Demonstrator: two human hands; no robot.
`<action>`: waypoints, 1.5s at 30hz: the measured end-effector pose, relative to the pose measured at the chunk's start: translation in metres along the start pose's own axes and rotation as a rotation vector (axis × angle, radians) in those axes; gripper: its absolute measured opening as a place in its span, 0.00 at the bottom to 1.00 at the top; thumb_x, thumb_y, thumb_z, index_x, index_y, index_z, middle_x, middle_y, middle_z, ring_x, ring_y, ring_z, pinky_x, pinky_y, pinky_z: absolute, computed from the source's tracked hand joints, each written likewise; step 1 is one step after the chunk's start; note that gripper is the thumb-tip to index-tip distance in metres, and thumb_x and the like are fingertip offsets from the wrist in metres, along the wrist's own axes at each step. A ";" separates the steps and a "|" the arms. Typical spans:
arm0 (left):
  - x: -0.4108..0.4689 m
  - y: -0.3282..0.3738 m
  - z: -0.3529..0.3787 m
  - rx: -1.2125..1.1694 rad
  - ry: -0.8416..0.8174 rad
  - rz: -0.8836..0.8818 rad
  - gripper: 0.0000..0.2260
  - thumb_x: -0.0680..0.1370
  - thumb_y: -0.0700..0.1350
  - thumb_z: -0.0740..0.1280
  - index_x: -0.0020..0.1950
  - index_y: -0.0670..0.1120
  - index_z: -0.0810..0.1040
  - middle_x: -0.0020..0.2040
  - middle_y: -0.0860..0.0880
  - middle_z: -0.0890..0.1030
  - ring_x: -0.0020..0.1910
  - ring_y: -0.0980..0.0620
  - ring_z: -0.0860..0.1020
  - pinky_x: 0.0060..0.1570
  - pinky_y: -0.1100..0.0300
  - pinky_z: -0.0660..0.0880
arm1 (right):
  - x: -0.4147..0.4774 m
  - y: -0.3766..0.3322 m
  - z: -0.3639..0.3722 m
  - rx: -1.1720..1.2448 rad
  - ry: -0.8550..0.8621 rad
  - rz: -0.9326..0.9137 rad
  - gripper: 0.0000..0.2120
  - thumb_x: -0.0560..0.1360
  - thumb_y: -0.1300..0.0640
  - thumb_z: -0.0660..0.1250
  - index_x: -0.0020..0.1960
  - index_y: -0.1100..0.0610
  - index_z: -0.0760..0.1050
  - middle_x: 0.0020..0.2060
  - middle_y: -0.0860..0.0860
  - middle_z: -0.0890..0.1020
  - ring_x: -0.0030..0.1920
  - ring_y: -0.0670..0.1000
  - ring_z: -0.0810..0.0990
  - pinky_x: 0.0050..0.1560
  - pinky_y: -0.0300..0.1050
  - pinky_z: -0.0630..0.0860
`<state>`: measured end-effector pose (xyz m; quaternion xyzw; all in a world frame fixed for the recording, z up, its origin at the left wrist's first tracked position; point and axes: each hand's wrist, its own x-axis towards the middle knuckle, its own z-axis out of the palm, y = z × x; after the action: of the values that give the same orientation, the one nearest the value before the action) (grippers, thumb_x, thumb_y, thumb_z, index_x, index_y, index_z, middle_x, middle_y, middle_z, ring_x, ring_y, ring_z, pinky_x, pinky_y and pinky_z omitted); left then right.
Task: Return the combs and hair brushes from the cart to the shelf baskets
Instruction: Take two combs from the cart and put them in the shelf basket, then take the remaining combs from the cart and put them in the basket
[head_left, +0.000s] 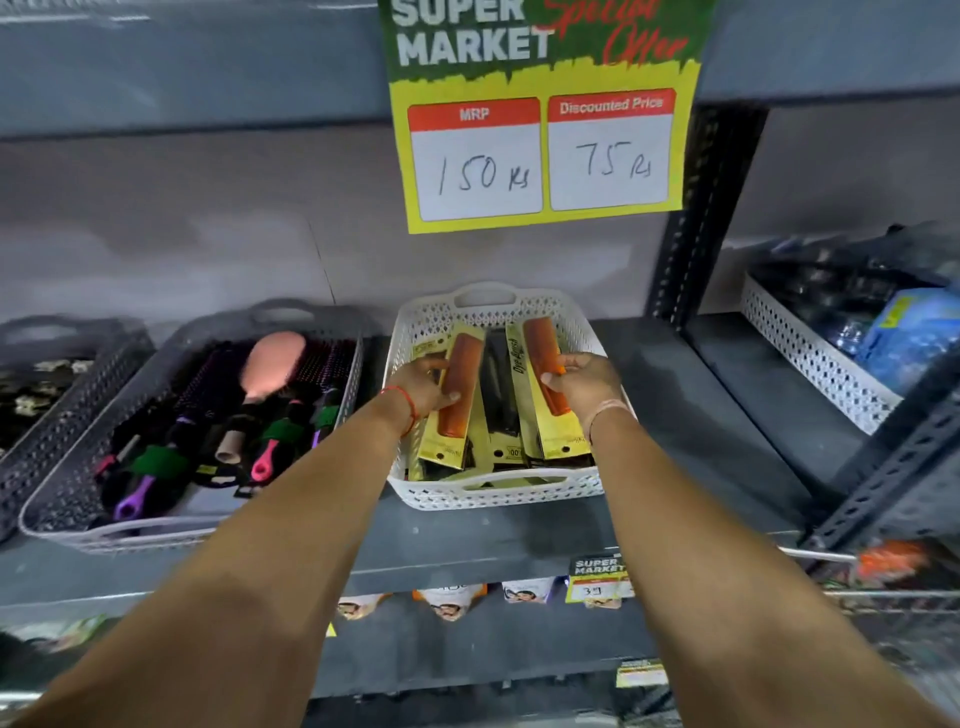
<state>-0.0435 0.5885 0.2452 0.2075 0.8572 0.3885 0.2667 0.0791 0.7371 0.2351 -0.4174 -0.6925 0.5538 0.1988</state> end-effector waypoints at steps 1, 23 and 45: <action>-0.002 0.000 0.001 0.022 0.005 0.000 0.28 0.72 0.35 0.69 0.72 0.44 0.66 0.70 0.39 0.70 0.69 0.41 0.70 0.70 0.48 0.66 | 0.000 0.000 0.000 -0.005 -0.003 -0.003 0.20 0.69 0.62 0.71 0.61 0.58 0.76 0.61 0.56 0.79 0.59 0.56 0.78 0.64 0.51 0.73; -0.096 -0.039 -0.095 -0.009 0.537 0.372 0.21 0.80 0.50 0.56 0.52 0.35 0.80 0.46 0.34 0.82 0.46 0.43 0.82 0.52 0.54 0.73 | -0.094 -0.102 0.118 -0.222 -0.136 -0.731 0.27 0.74 0.47 0.64 0.68 0.60 0.66 0.68 0.60 0.69 0.68 0.57 0.69 0.68 0.46 0.64; -0.325 -0.518 -0.216 -0.646 0.543 -0.870 0.19 0.78 0.61 0.46 0.61 0.52 0.64 0.37 0.43 0.73 0.26 0.50 0.71 0.28 0.65 0.66 | -0.355 0.079 0.496 -0.600 -1.300 0.153 0.31 0.76 0.36 0.45 0.73 0.50 0.52 0.64 0.61 0.74 0.51 0.61 0.80 0.44 0.51 0.76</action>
<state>-0.0029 -0.0312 0.0590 -0.3600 0.7395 0.5236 0.2221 -0.0554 0.1583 0.0756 -0.0874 -0.7619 0.4885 -0.4161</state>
